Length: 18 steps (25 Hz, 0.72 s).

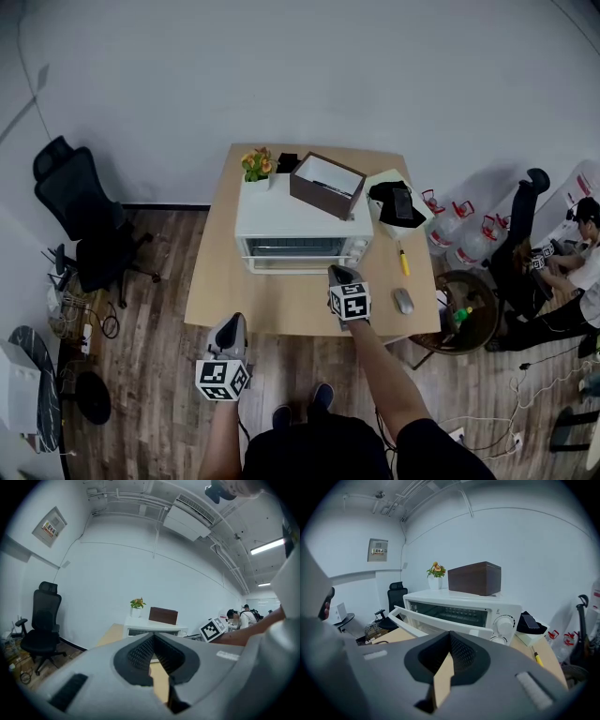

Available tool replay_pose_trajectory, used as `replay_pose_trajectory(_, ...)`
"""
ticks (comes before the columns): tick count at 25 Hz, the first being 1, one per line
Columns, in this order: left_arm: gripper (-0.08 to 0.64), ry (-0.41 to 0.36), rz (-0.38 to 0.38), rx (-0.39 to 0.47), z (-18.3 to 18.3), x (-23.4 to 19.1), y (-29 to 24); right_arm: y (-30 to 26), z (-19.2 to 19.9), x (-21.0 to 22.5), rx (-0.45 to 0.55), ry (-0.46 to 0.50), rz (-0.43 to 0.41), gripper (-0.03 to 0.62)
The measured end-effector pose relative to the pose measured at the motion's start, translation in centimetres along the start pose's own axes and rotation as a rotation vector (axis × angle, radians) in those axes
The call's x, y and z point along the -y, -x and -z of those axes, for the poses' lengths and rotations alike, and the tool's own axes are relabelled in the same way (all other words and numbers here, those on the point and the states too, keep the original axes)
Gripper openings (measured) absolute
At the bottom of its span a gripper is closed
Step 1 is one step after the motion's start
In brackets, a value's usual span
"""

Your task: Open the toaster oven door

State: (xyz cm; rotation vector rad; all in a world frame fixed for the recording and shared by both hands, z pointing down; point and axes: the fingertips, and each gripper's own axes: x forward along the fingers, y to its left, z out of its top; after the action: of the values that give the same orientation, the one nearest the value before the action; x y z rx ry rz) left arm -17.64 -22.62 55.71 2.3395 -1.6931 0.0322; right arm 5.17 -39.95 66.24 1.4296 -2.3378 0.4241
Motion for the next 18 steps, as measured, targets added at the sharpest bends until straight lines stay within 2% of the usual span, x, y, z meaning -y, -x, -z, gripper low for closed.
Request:
replay_pose_trajectory(3,-0.005,0.022,0.008,-0.005,0.5,0.1,0.5,0.6,1.0,-0.4,-0.002,-0.030,0.001,0.006)
replay_pose_trajectory(12,-0.005,0.006,0.004,-0.010,0.8,0.2,0.8,2.0,3.9,-1.3,-0.009,-0.040,0.017,0.006)
replay_pose_trajectory(18,-0.005,0.030,0.009,-0.005,0.5,0.2,0.9,2.6,5.5,-2.0,-0.019,-0.047,0.011,0.006)
